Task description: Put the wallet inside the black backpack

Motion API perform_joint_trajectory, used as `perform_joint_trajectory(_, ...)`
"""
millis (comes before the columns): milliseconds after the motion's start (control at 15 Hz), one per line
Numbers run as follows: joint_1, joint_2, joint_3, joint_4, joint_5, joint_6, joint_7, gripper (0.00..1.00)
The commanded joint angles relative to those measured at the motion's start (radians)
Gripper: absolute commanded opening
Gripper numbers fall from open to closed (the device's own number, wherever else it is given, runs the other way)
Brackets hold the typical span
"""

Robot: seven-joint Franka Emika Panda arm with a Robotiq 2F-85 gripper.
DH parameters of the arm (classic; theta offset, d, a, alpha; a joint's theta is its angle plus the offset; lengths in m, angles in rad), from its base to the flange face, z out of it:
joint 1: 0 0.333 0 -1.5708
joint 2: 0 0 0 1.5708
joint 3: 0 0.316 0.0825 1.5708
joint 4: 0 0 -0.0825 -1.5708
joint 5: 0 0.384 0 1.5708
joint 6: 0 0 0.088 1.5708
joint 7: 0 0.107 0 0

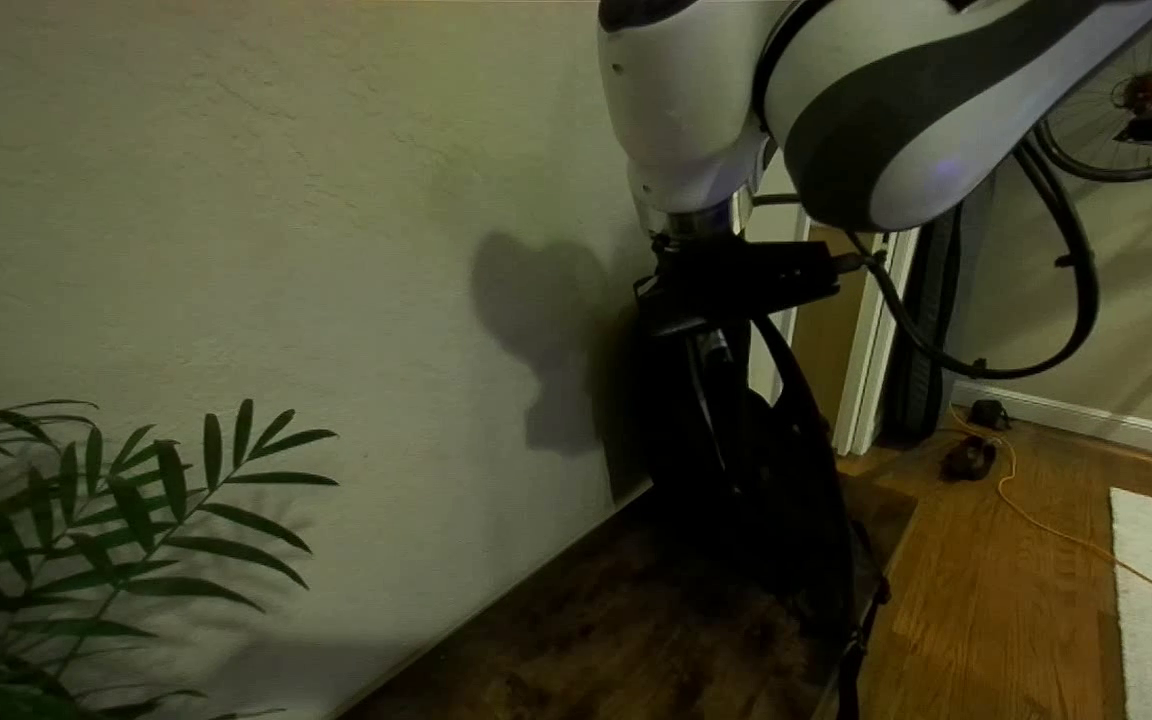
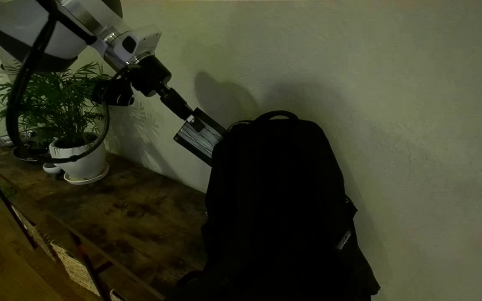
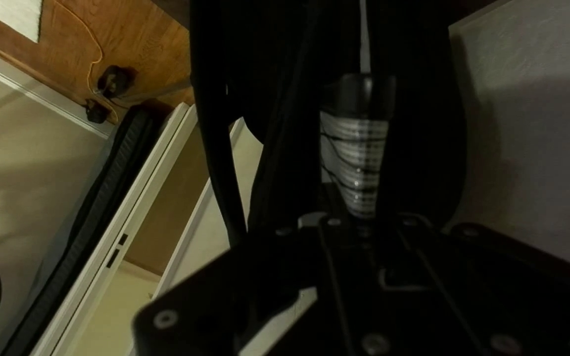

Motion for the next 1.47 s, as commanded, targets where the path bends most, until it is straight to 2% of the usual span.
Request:
perform_joint_trajectory(0, -0.043, -0.01, 0.017, 0.004, -0.028, 0.022, 0.034, 0.04)
perform_joint_trajectory(733, -0.107, 0.065, 0.0, 0.058, -0.011, 0.156, 0.032, 0.04)
perform_joint_trajectory(1200, -0.115, 0.108, -0.007, 0.084, -0.005, 0.156, 0.019, 0.04)
perform_joint_trajectory(1267, -0.115, 0.111, -0.006, 0.085, -0.003, 0.157, 0.018, 0.4)
perform_joint_trajectory(1333, -0.115, 0.113, -0.006, 0.087, -0.002, 0.155, 0.017, 0.41)
perform_joint_trajectory(1400, -0.115, 0.114, -0.007, 0.089, -0.001, 0.155, 0.016, 0.47)
